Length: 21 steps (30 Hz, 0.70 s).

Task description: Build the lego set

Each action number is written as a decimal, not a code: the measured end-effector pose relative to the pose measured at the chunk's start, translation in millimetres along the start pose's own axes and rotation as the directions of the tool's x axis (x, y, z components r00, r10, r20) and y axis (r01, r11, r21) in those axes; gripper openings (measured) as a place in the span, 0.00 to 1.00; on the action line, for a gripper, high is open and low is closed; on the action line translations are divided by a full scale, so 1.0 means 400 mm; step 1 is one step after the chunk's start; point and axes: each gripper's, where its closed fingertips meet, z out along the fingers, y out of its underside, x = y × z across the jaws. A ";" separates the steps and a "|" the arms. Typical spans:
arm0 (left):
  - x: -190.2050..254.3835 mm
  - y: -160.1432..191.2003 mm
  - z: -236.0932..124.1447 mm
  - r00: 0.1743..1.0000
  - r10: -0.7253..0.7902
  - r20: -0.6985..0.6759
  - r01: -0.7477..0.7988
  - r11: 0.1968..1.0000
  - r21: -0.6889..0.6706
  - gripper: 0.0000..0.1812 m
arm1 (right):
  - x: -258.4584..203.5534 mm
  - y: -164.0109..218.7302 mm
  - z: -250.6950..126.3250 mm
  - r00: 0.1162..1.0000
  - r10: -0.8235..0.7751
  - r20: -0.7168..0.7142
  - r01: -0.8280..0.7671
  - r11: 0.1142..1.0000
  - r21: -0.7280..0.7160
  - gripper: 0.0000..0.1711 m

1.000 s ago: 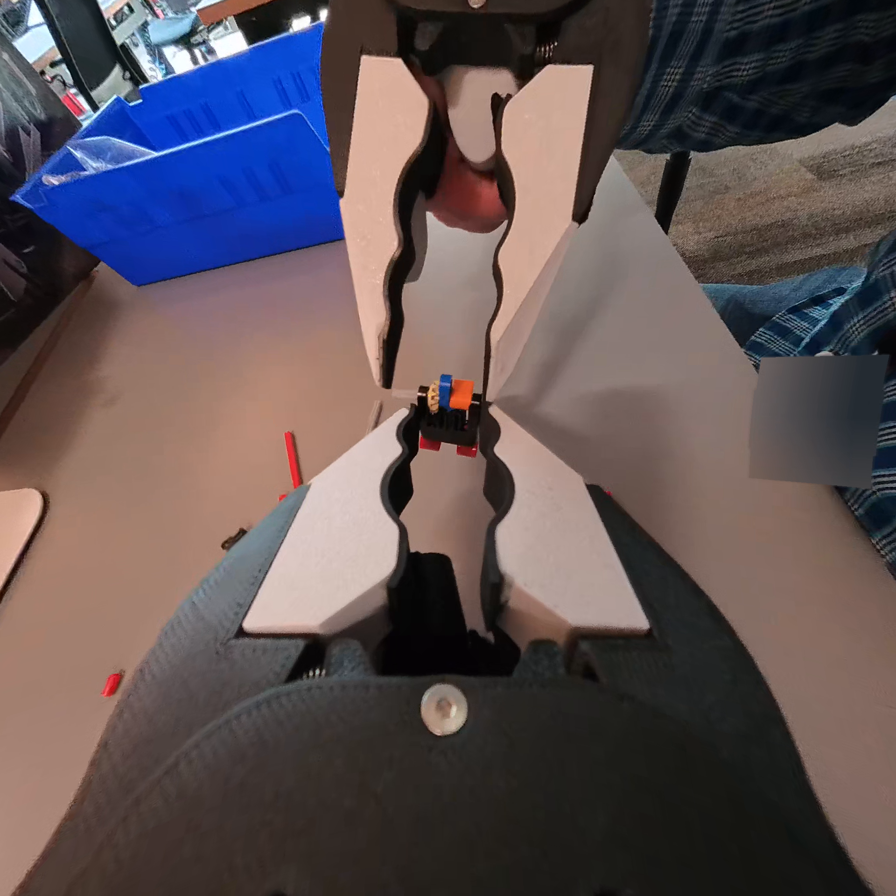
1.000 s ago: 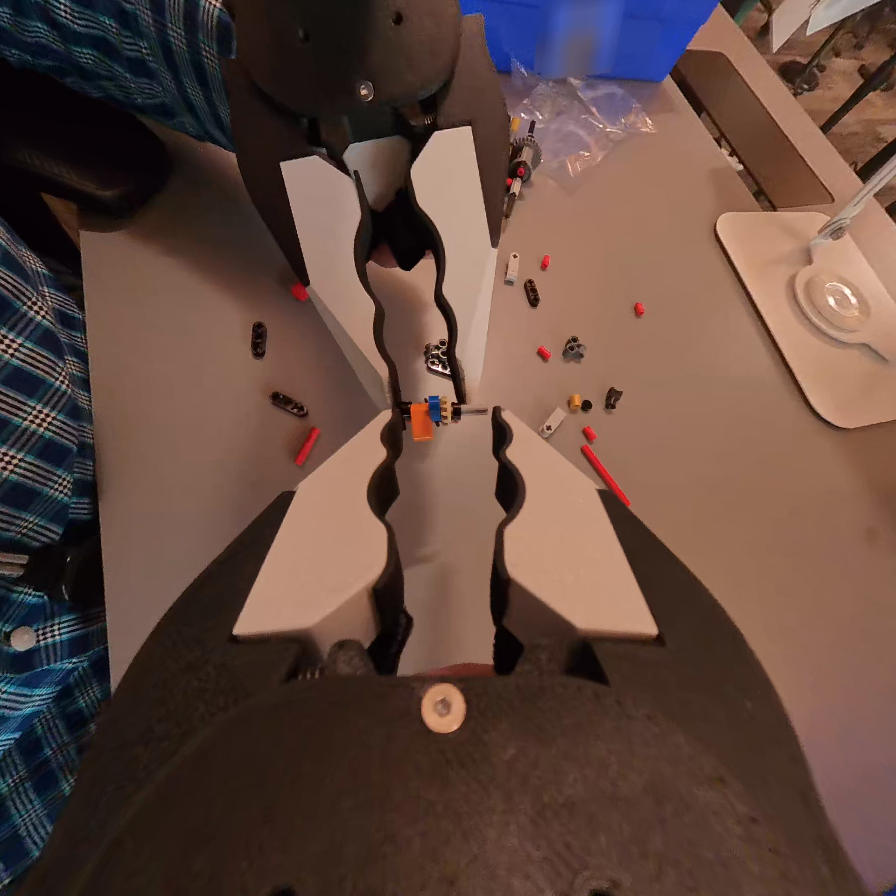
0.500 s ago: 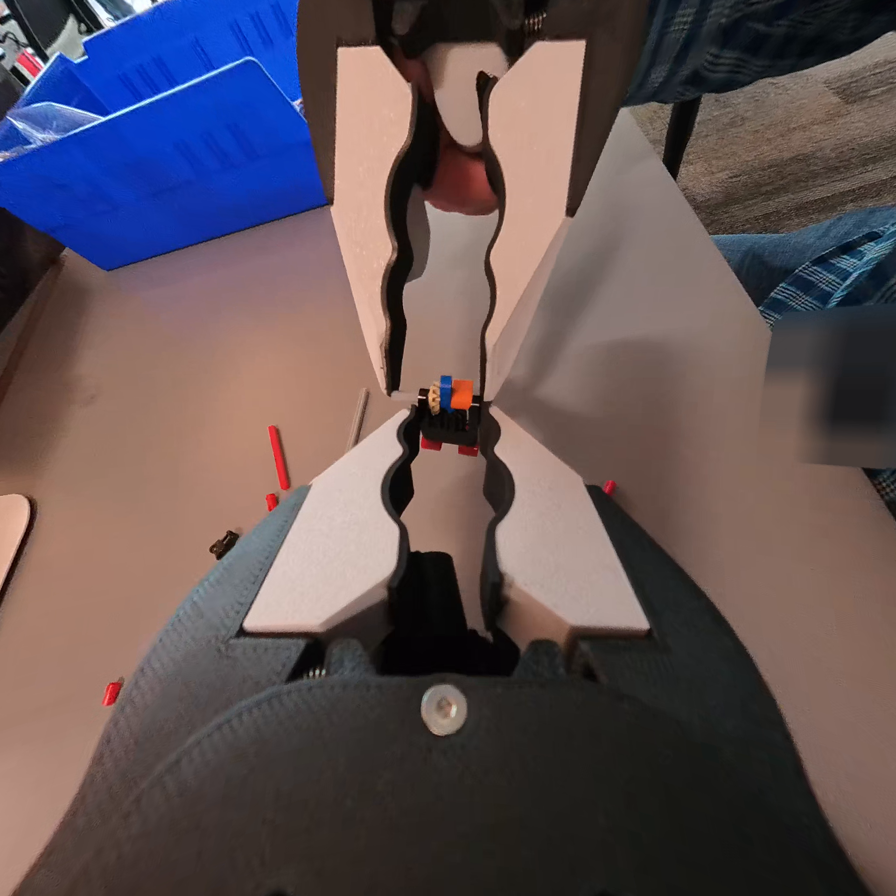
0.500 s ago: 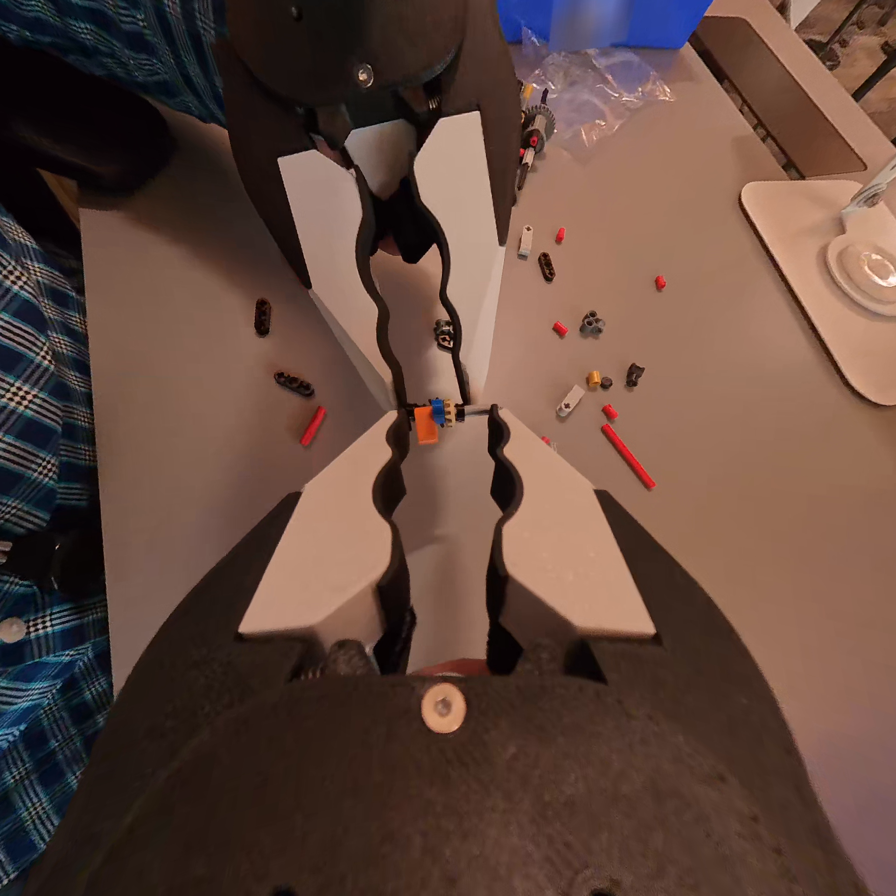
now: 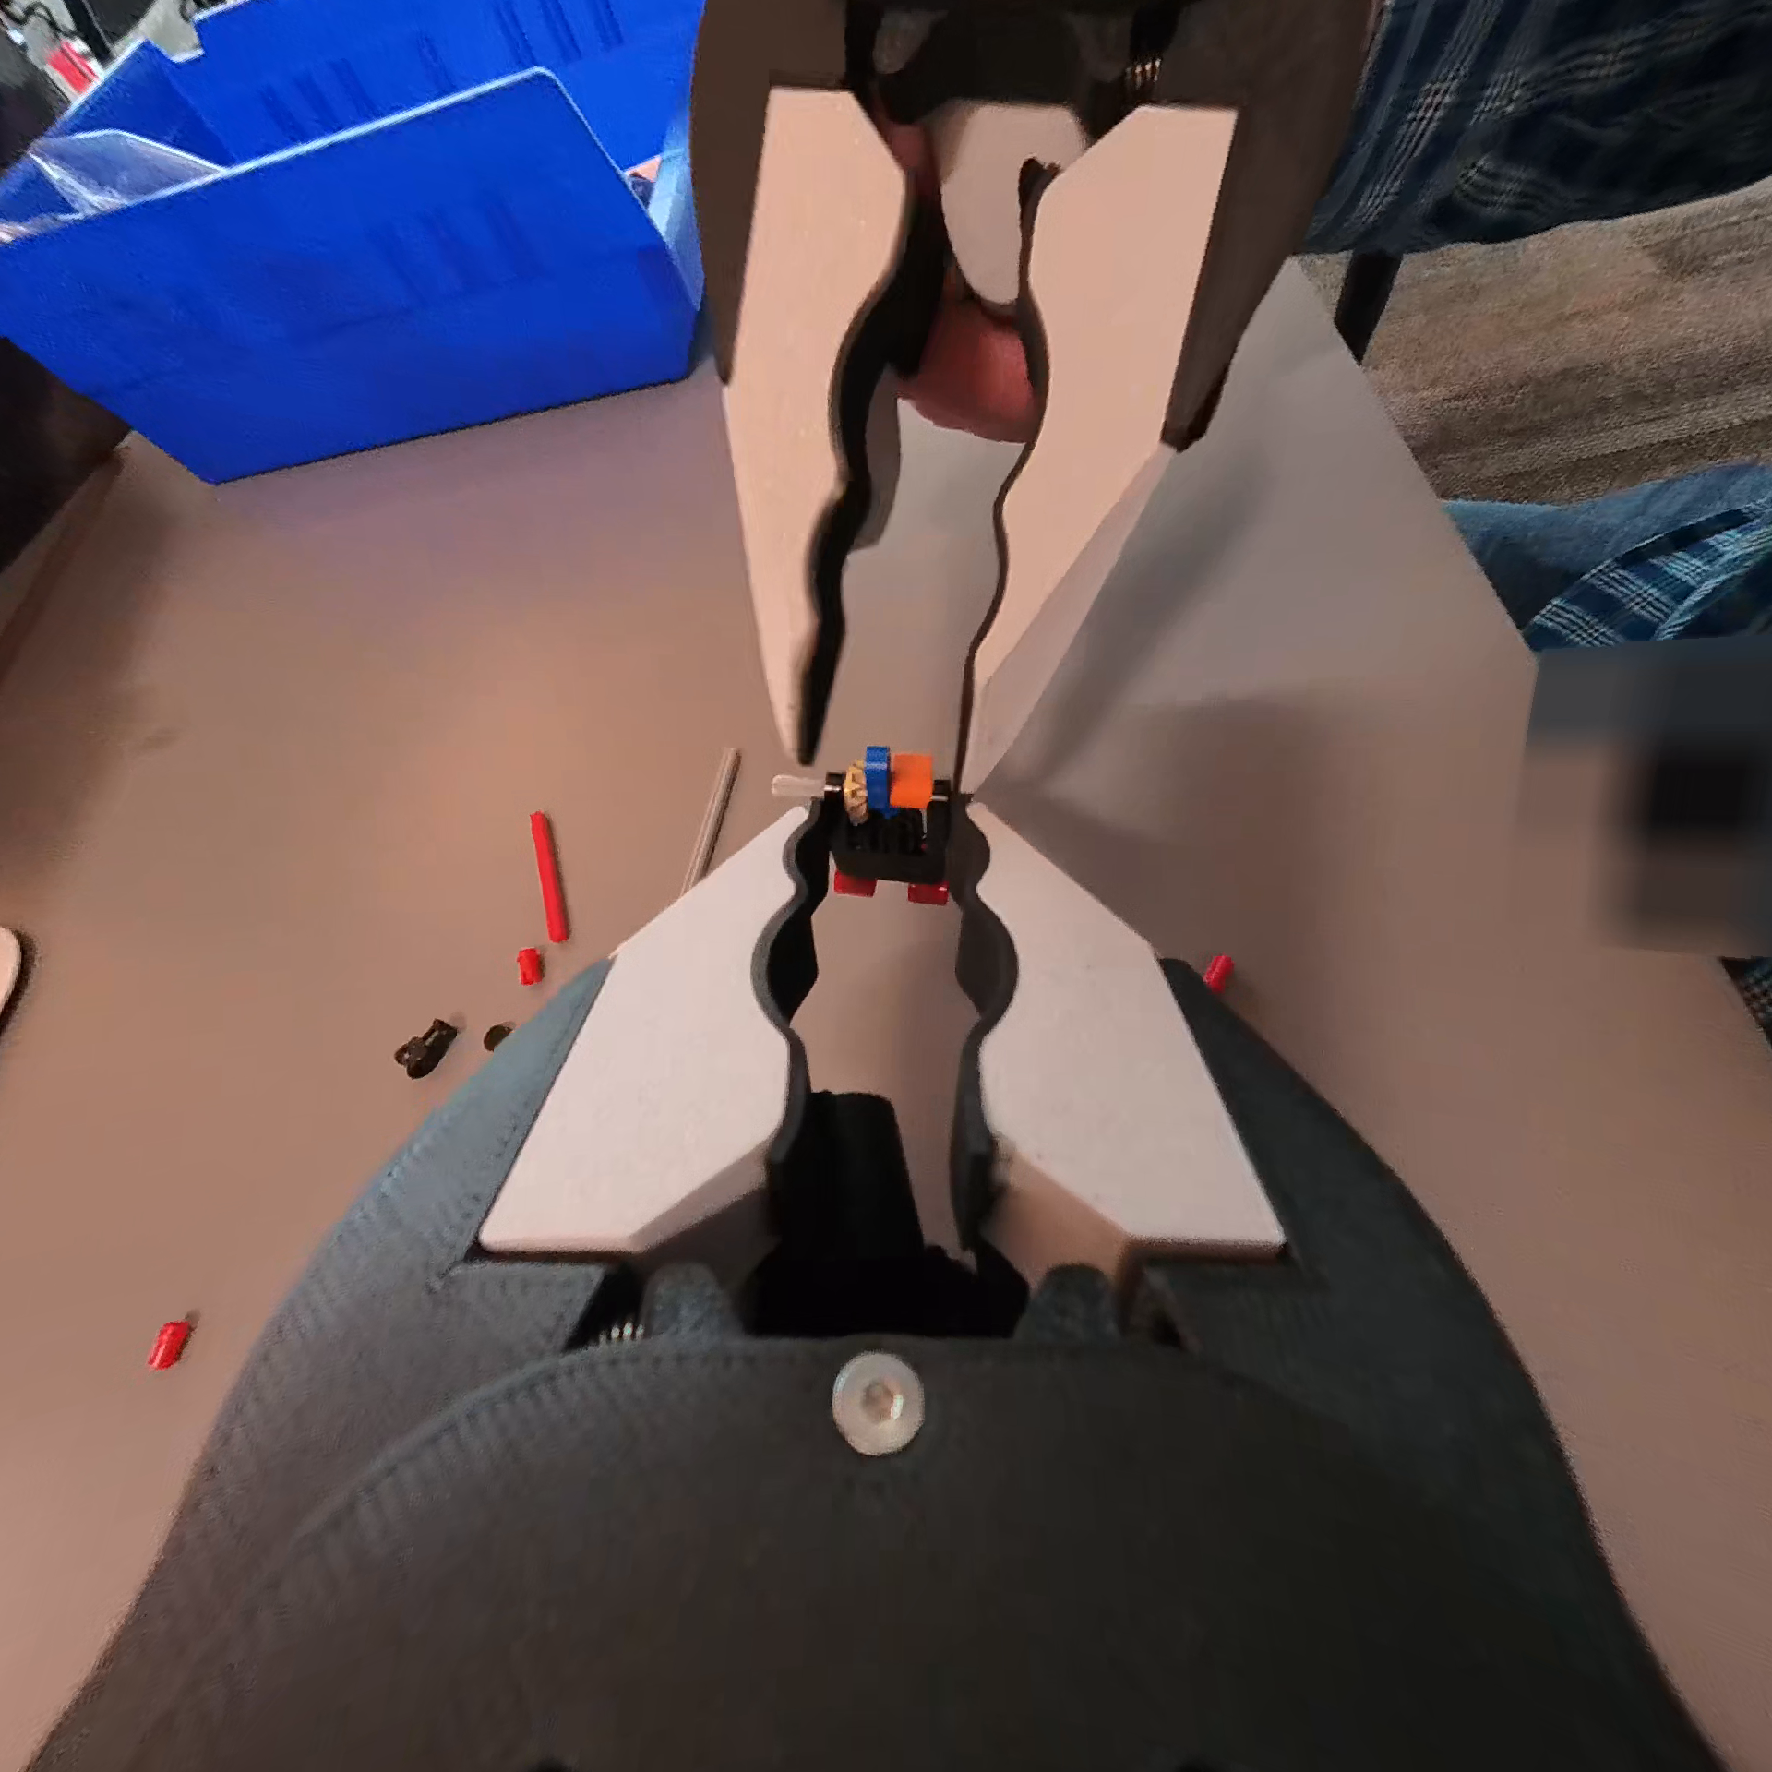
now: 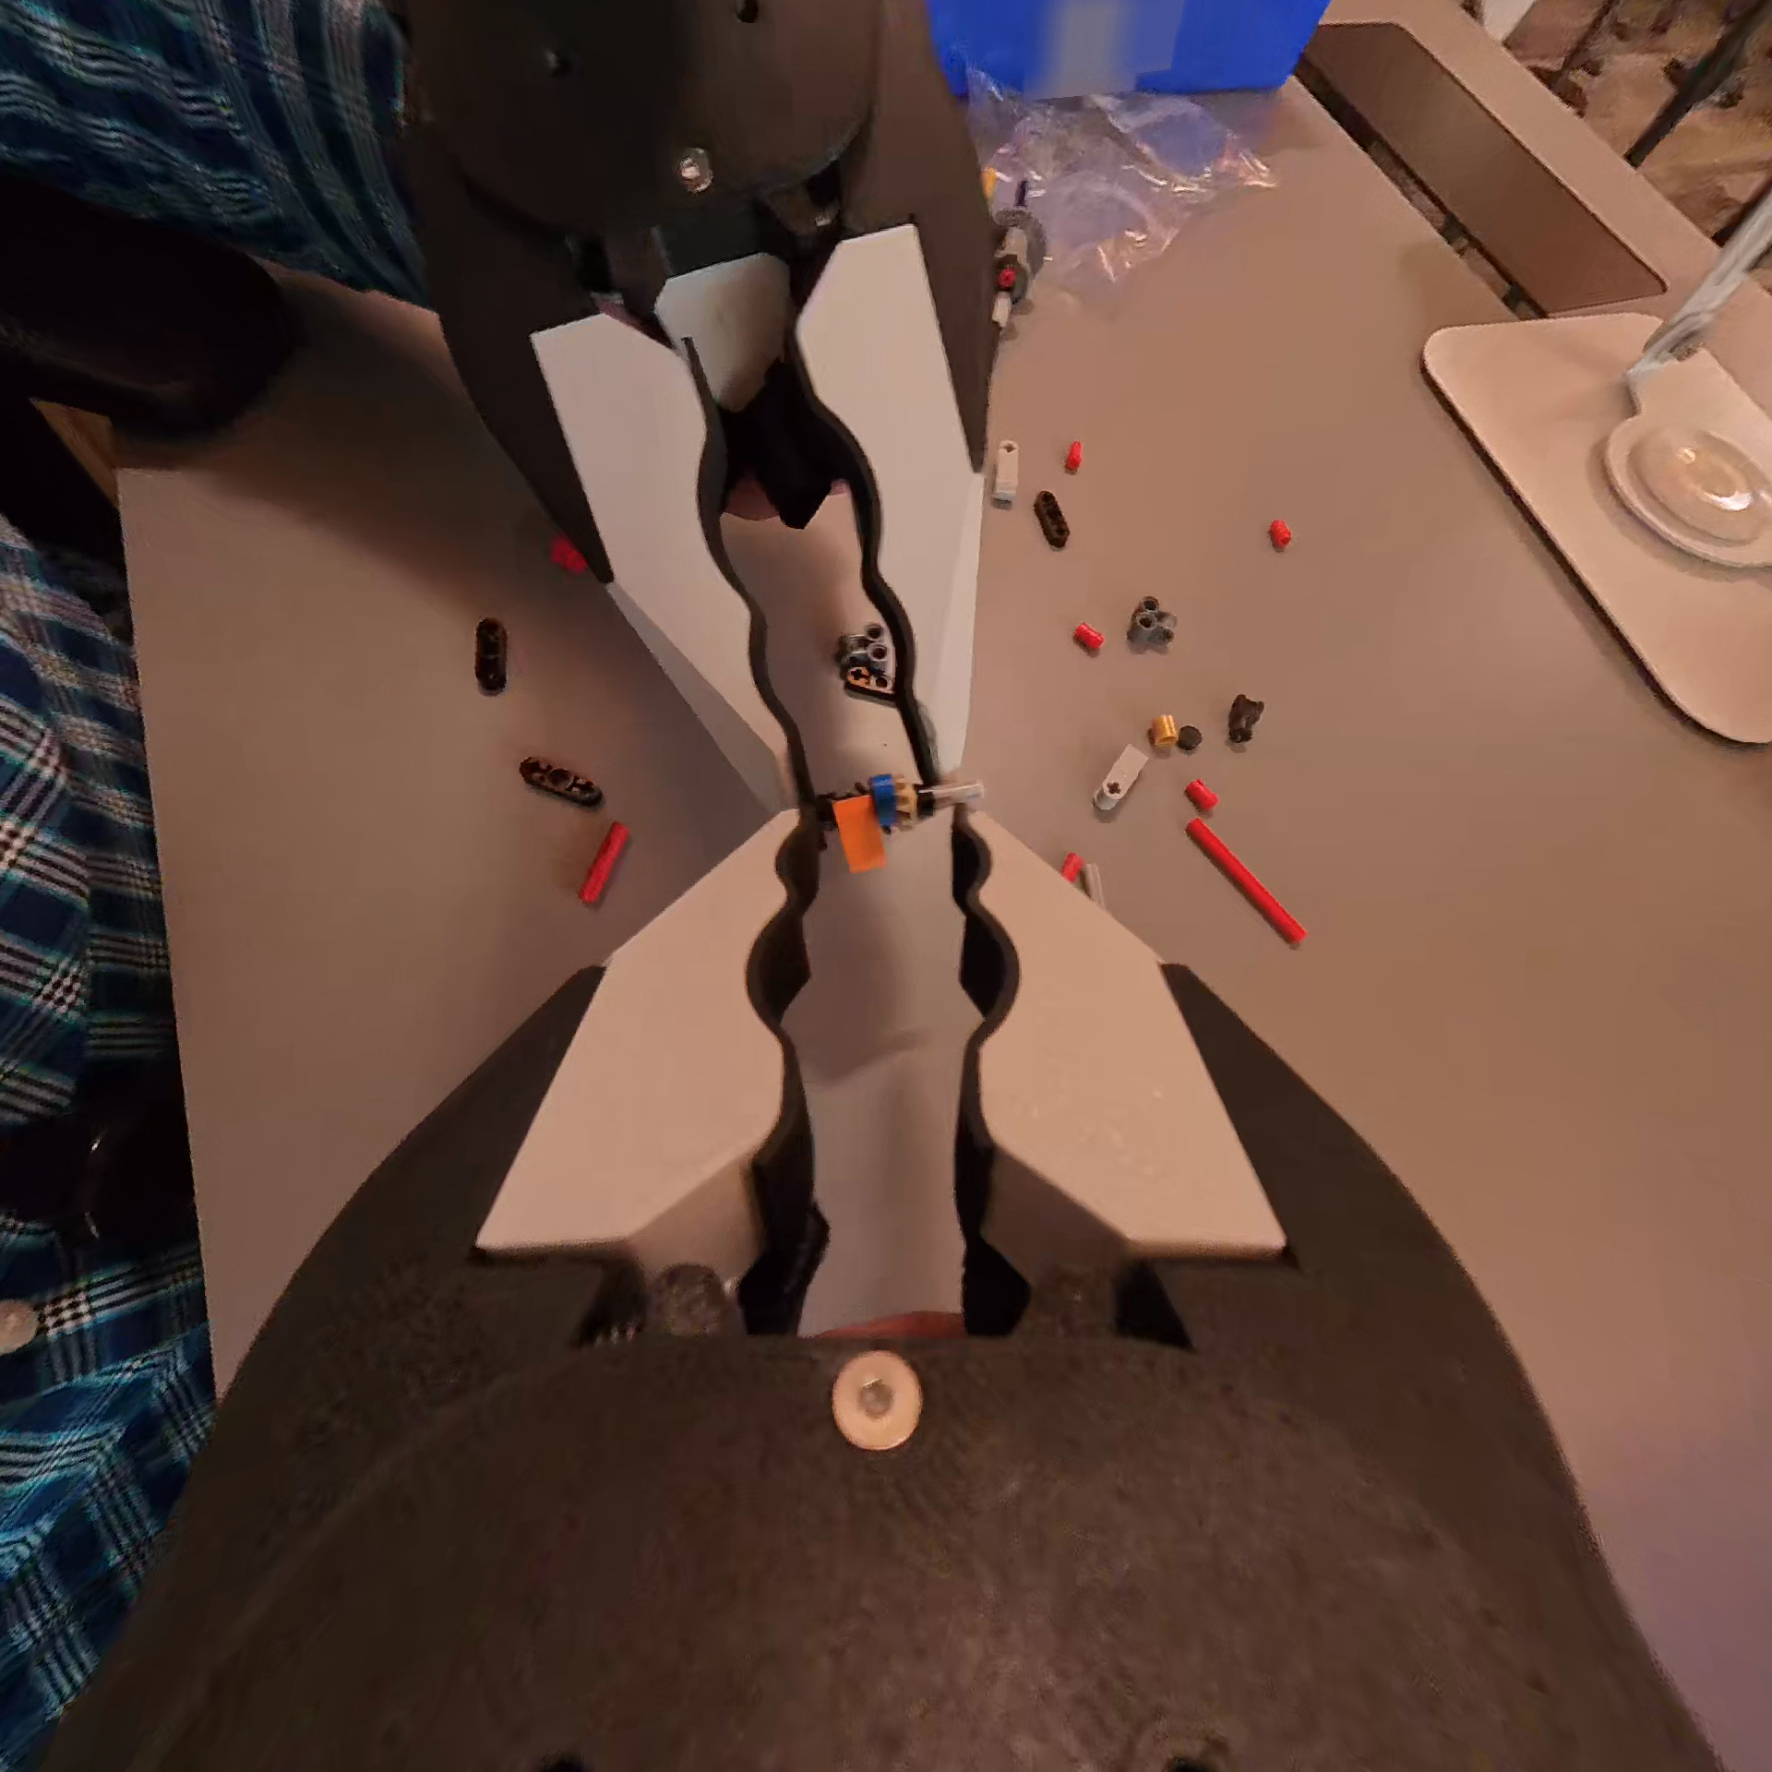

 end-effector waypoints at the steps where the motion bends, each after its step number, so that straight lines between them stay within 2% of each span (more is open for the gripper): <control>1: 0.001 -0.002 -0.001 1.000 0.000 -0.004 0.000 1.000 0.006 0.13 | 0.004 -0.001 -0.004 1.000 0.007 -0.003 -0.007 1.000 0.003 0.19; 4: 0.004 -0.011 -0.004 0.999 -0.029 -0.035 0.030 0.999 0.046 0.13 | 0.009 -0.010 -0.022 1.000 0.001 0.000 -0.001 0.999 0.035 0.18; 7: 0.002 -0.029 -0.012 0.996 -0.067 -0.066 0.074 0.992 0.104 0.13 | 0.001 -0.011 -0.034 1.000 -0.005 0.025 0.004 0.999 0.048 0.08; 13: -0.002 -0.049 -0.019 0.986 -0.130 -0.101 0.145 0.976 0.161 0.13 | -0.001 -0.020 -0.037 1.000 0.023 0.014 -0.024 0.995 0.092 0.05; 21: 0.001 -0.055 -0.010 0.987 -0.128 -0.099 0.142 0.979 0.149 0.13 | -0.001 -0.018 -0.044 0.997 0.071 0.033 -0.074 0.989 0.125 0.03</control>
